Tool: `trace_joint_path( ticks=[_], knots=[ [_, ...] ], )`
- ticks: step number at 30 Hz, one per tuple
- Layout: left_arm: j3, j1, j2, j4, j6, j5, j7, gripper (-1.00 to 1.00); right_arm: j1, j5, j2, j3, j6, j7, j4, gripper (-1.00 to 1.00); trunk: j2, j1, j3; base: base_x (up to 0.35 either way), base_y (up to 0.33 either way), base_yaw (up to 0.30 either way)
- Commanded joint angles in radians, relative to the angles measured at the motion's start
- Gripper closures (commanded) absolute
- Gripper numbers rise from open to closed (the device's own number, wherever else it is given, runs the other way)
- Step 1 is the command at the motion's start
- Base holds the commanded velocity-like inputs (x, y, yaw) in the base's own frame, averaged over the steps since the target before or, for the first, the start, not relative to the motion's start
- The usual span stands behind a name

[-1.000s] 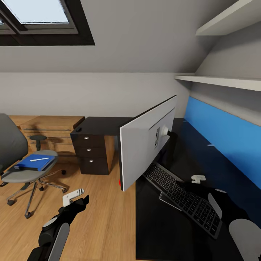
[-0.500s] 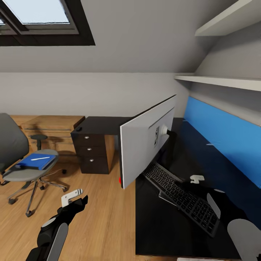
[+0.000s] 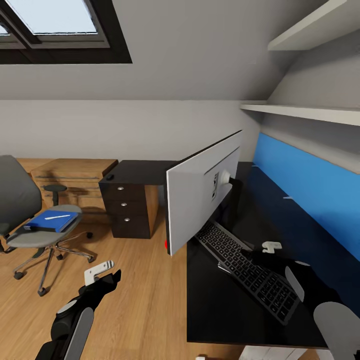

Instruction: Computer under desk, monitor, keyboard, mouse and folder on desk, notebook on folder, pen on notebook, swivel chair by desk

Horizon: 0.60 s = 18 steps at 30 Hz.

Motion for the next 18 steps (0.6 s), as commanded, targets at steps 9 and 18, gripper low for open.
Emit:
trace_joint_path(
  ticks=[9,18],
  knots=[
    [0.002,-0.001,0.000,-0.002,0.004,0.011,0.009,-1.00,0.000,-0.009,-0.003,-0.004,0.009,0.004,-0.002,-1.00,-0.001,0.000,-0.001,-0.159,0.000,0.000],
    [0.007,-0.001,-0.001,-0.003,0.004,0.012,0.010,-1.00,0.000,-0.010,-0.005,-0.004,0.009,0.005,-0.002,-1.00,-0.001,0.000,-0.001,-0.137,0.000,0.000]
  ],
)
